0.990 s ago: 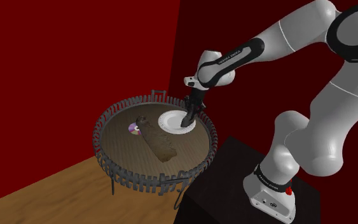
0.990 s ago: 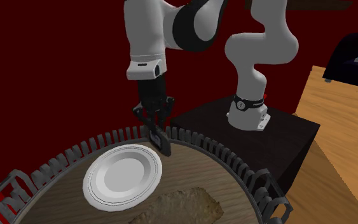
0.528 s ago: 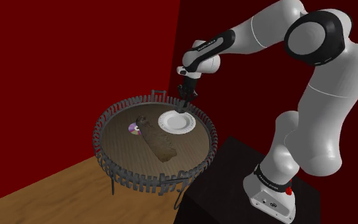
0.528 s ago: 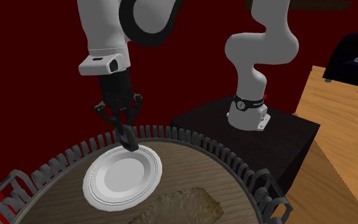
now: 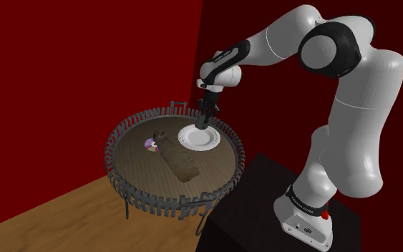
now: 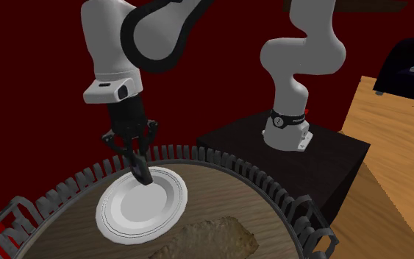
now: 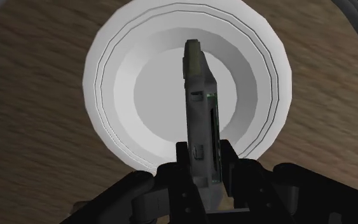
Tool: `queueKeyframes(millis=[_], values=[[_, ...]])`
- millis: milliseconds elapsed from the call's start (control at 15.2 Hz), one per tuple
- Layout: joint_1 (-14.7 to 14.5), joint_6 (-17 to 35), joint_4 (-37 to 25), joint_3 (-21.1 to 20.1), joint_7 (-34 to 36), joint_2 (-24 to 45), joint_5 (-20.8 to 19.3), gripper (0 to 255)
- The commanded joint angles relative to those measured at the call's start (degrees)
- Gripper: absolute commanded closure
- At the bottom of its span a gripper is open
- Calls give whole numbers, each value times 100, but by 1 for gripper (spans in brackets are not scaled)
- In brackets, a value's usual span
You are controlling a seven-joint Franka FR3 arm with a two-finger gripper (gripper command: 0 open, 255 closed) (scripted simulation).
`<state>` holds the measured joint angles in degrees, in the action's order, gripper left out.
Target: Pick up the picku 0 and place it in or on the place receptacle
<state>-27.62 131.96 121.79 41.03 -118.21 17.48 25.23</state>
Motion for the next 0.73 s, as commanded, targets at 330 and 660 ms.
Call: queueKeyframes(millis=[330, 660], values=[[190, 356, 70, -246, -348, 415, 463, 255], [350, 588, 63, -457, -596, 736, 800, 255]])
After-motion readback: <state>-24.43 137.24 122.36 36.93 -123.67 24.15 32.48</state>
